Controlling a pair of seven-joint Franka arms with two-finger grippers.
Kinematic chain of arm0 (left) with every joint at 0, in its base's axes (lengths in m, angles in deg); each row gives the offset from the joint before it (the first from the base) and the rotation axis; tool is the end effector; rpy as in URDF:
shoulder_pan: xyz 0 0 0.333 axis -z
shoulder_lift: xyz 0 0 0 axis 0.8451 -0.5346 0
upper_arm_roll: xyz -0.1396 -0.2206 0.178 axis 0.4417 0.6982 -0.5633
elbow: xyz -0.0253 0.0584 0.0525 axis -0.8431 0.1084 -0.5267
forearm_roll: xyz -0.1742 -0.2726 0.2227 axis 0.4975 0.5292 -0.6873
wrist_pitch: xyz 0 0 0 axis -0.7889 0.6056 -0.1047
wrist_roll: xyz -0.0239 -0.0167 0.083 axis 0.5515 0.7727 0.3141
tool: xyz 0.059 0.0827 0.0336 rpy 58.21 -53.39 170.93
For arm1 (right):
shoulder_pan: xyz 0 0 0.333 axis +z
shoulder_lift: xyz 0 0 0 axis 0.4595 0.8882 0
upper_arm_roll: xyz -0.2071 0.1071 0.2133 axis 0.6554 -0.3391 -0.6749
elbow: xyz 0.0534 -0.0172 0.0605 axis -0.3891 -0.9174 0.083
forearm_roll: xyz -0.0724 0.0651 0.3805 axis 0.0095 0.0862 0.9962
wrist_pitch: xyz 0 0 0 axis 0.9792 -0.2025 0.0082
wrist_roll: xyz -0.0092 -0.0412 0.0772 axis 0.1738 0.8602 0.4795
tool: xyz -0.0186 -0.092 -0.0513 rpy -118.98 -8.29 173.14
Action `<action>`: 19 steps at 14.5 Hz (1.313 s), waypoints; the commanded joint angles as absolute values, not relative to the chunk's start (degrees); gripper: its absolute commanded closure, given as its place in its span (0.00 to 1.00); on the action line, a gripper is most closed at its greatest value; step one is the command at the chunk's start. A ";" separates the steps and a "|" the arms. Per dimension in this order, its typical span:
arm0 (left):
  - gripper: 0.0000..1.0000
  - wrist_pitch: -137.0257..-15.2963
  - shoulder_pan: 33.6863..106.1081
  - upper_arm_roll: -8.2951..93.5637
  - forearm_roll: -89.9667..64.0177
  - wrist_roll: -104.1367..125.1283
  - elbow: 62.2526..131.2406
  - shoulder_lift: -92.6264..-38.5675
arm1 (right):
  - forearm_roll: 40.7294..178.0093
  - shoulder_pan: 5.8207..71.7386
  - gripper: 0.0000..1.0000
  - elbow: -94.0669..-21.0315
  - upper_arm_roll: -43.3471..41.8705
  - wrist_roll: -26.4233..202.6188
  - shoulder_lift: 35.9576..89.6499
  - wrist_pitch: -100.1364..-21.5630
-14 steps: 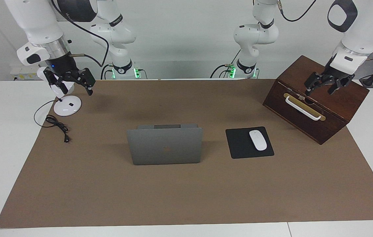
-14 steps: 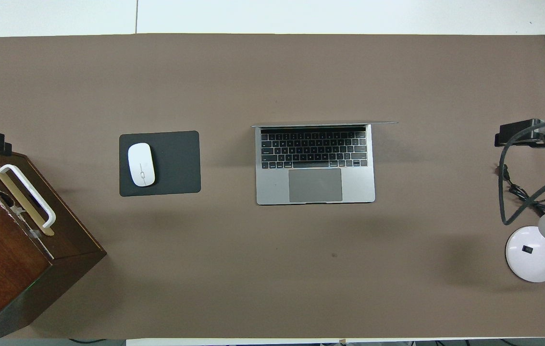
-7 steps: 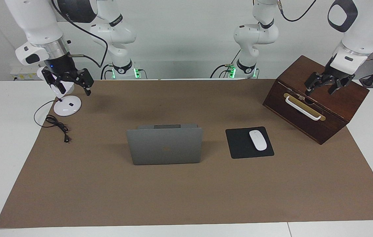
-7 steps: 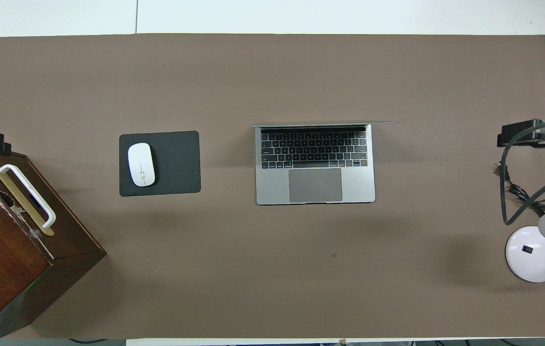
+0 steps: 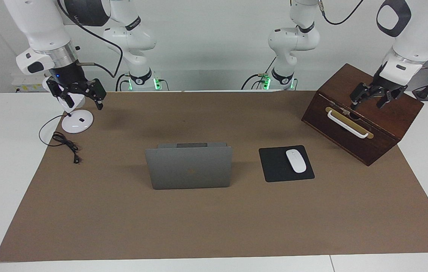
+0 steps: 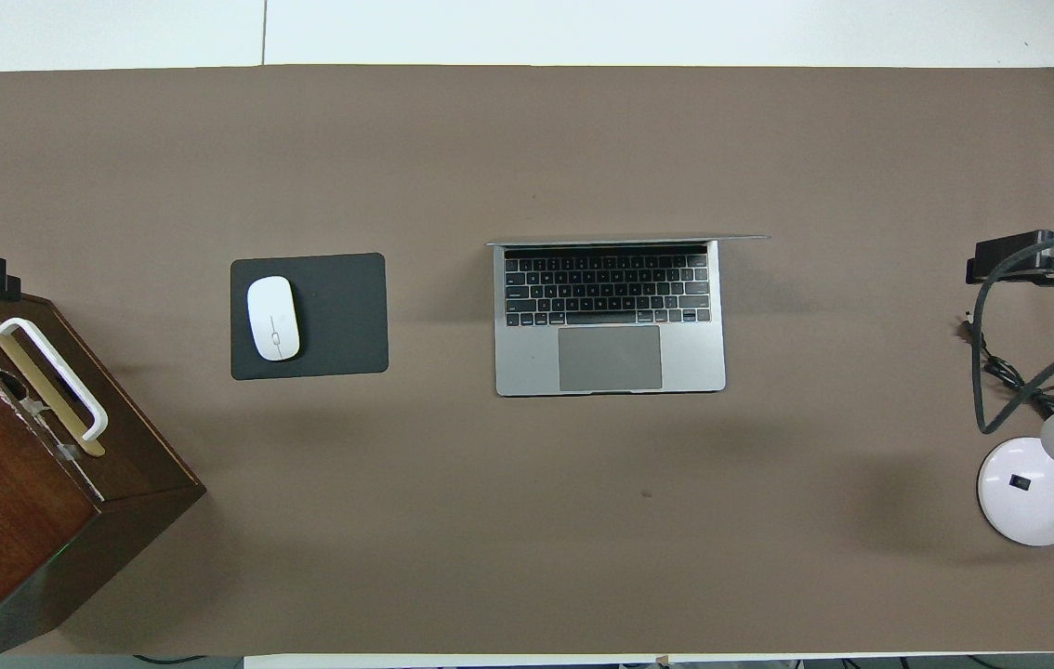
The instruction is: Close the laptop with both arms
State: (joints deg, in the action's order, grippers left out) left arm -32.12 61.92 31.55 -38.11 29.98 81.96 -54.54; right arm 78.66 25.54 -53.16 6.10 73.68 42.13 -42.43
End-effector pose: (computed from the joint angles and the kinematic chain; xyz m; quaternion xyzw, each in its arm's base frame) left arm 0.5527 0.0376 0.6056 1.0000 -0.0019 0.0089 0.0016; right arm 0.5379 -0.0138 0.6144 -0.9967 0.0676 -0.0449 0.0006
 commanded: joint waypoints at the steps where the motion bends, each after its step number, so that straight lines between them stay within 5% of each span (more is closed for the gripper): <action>1: 0.00 -32.08 62.25 31.17 -37.14 29.19 81.59 -54.31 | 77.37 24.89 0.00 -54.26 5.67 74.83 40.96 -42.48; 4: 0.12 -32.17 62.25 31.17 -37.14 28.58 81.68 -54.31 | 77.37 24.89 0.00 -54.26 5.76 74.91 40.96 -42.65; 6: 0.44 -32.43 62.25 31.17 -37.14 28.14 81.59 -54.31 | 77.37 24.63 0.00 -54.26 5.76 74.91 40.96 -42.83; 8: 0.91 -32.70 62.25 31.17 -37.14 27.26 81.59 -54.39 | 77.46 24.63 0.00 -54.26 5.76 74.91 40.96 -42.92; 9: 1.00 -32.87 62.16 31.17 -37.06 27.26 81.59 -54.39 | 77.37 24.54 0.00 -54.26 5.76 74.91 41.05 -43.01; 19: 1.00 -34.63 62.07 31.17 -35.56 27.17 81.68 -54.57 | 77.81 22.79 0.00 -53.82 5.76 77.90 41.57 -45.20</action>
State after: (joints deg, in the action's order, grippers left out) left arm -33.59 61.92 31.49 -36.53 27.77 81.96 -54.54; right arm 78.65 23.57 -53.16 6.23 76.32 42.08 -43.76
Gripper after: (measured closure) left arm 0.991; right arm 0.000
